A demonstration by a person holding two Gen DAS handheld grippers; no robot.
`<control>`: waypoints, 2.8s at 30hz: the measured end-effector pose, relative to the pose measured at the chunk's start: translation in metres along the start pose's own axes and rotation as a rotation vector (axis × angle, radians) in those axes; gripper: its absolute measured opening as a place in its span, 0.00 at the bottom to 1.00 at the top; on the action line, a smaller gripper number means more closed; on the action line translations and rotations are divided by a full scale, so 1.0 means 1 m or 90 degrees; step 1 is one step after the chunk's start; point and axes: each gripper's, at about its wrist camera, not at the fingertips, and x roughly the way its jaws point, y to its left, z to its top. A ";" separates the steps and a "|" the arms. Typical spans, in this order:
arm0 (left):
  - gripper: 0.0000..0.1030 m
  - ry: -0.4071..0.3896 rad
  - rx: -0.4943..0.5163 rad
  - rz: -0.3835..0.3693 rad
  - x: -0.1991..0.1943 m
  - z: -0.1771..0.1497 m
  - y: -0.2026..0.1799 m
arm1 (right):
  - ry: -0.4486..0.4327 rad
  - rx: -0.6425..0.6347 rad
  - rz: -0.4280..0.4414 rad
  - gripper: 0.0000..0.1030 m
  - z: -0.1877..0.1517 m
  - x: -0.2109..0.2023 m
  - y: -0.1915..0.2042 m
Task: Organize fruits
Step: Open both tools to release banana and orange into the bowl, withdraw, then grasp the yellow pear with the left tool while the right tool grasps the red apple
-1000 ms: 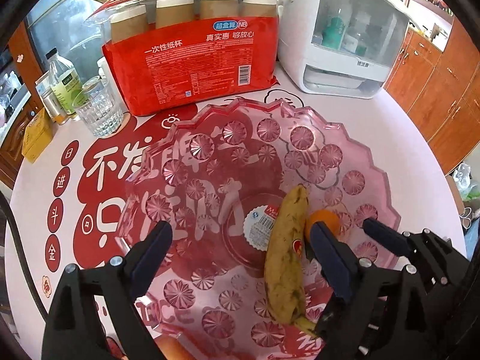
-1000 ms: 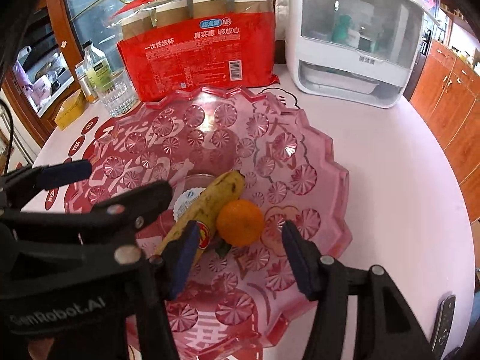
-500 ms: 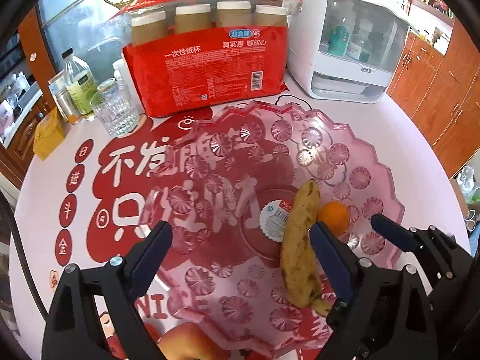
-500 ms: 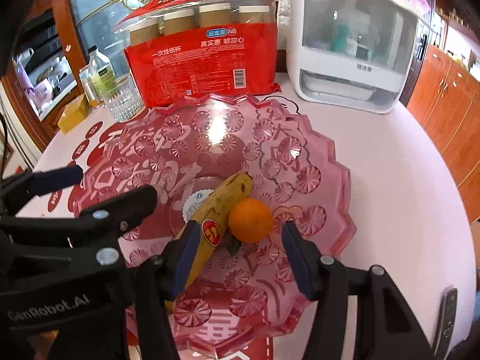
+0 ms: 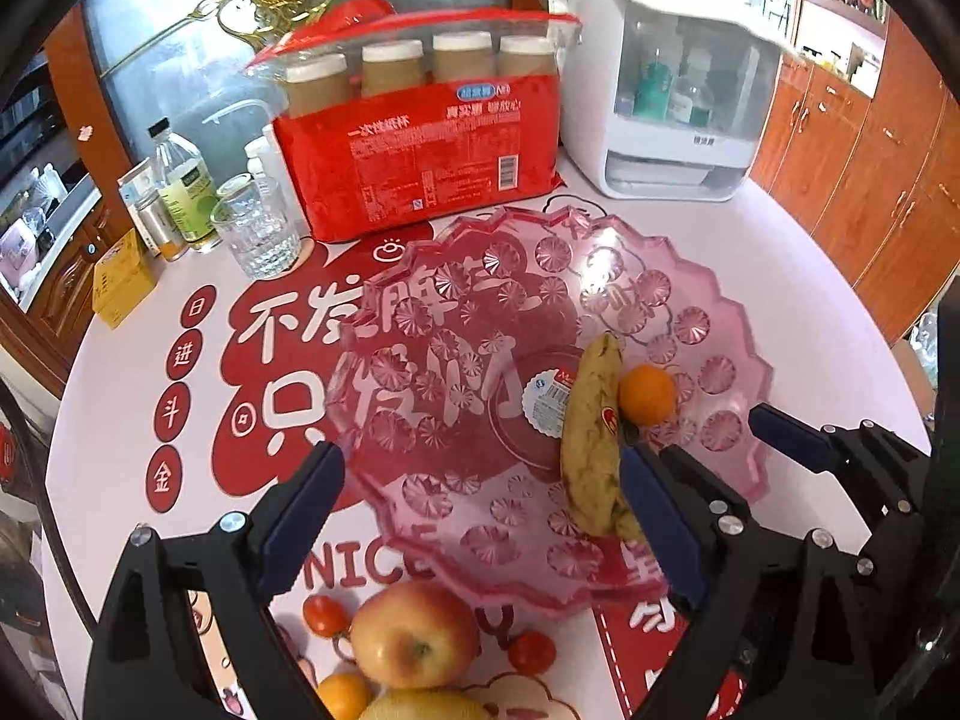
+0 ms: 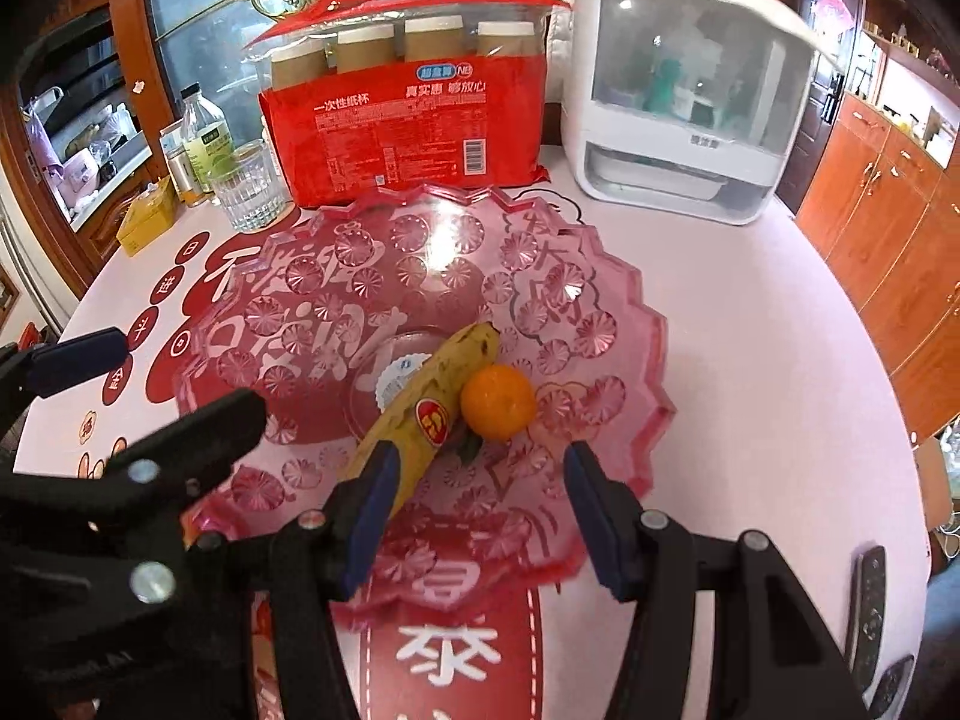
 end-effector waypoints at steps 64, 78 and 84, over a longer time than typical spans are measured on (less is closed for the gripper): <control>0.90 0.045 -0.152 0.009 -0.057 -0.248 0.151 | 0.001 -0.144 0.170 0.63 -0.176 -0.039 0.147; 0.77 0.071 -0.174 -0.039 -0.031 -0.235 0.148 | 0.007 -0.153 0.159 0.52 -0.176 -0.023 0.159; 0.63 0.086 -0.192 -0.069 -0.021 -0.234 0.147 | 0.006 -0.150 0.168 0.38 -0.176 -0.024 0.157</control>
